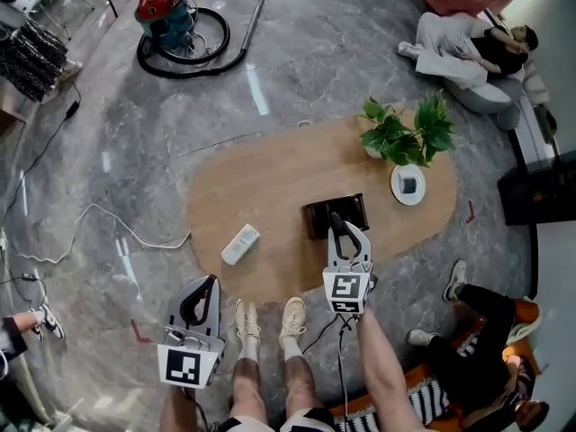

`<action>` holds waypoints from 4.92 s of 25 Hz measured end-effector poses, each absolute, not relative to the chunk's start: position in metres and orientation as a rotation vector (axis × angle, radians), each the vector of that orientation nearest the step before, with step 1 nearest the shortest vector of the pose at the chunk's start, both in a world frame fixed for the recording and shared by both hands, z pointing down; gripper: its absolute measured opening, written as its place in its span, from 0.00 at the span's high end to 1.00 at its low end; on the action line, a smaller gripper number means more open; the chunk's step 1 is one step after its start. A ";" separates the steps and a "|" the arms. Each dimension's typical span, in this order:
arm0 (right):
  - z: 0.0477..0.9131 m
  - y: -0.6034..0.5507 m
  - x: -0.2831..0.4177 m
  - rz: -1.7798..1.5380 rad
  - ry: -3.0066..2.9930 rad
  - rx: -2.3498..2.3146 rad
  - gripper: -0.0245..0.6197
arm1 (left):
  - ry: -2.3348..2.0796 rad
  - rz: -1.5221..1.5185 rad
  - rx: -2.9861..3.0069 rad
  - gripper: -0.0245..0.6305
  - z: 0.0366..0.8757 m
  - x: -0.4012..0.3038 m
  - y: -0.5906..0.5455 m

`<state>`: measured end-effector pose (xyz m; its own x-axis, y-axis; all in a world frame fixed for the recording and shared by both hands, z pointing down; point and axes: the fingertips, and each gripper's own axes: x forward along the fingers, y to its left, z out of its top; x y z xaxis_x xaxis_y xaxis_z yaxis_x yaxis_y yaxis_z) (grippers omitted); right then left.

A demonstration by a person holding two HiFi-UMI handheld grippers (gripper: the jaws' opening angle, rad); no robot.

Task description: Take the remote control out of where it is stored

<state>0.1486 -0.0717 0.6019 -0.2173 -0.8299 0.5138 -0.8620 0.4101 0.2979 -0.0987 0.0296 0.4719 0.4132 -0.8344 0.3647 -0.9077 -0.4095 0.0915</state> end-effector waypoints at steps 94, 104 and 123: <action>0.714 0.093 -0.062 -0.481 -2.242 0.654 0.73 | -1.577 0.392 2.183 0.96 0.554 -0.172 0.120; 0.721 0.093 -0.071 -0.484 -2.231 0.713 0.72 | -1.573 0.391 2.175 0.96 0.557 -0.186 0.122; 0.755 0.100 -0.077 -0.283 -2.222 0.656 0.62 | -1.581 0.410 2.138 0.96 0.565 -0.208 0.131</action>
